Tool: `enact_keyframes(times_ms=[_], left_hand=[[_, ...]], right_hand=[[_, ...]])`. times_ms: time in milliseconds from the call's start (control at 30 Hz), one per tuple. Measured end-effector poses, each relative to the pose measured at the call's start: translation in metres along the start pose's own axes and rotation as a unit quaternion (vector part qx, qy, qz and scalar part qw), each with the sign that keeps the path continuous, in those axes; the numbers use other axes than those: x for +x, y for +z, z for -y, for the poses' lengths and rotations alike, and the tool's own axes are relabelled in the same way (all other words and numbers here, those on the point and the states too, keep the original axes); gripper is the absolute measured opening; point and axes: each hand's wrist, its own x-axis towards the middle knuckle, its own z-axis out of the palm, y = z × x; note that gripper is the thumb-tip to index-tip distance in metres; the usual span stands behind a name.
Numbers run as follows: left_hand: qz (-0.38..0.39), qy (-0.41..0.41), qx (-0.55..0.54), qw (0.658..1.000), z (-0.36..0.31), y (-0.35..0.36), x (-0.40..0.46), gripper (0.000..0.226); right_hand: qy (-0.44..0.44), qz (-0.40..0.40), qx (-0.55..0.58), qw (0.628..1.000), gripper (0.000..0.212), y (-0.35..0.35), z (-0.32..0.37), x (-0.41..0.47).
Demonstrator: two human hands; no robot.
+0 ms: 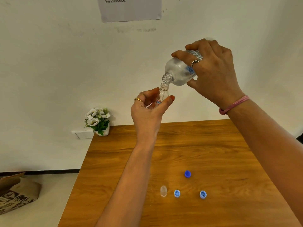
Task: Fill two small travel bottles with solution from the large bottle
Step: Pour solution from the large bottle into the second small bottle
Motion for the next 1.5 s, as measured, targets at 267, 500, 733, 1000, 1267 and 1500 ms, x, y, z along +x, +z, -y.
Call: enact_keyframes(times_ms=[267, 500, 733, 1000, 1267, 1500], left_hand=[[-0.002, -0.001, 0.001, 1.0, 0.0011, -0.0003, 0.0018, 0.038], [-0.004, -0.002, 0.0, 1.0, 0.0015, 0.0004, 0.0031, 0.037], [-0.005, -0.004, -0.003, 1.0, 0.0023, 0.0012, 0.0042, 0.039], [-0.008, -0.003, 0.002, 1.0, 0.004, 0.002, 0.0054, 0.039], [-0.01, -0.002, 0.0, 1.0, 0.005, 0.0037, 0.0051, 0.039], [-0.009, -0.003, -0.004, 1.0, 0.0051, 0.0047, 0.0047, 0.038]], right_hand=[[0.0, -0.001, -0.003, 1.0, 0.054, 0.0027, -0.0004, 0.0006], [-0.001, 0.001, 0.002, 1.0, 0.055, 0.0057, -0.0012, 0.0012], [-0.004, -0.002, 0.004, 1.0, 0.053, 0.0067, -0.002, 0.0018], [-0.003, 0.005, -0.001, 1.0, 0.054, 0.0083, -0.0026, 0.0021], [-0.002, 0.007, -0.007, 1.0, 0.054, 0.0088, -0.0047, 0.002], [-0.006, 0.002, -0.003, 1.0, 0.054, 0.0086, -0.0054, 0.0021]])
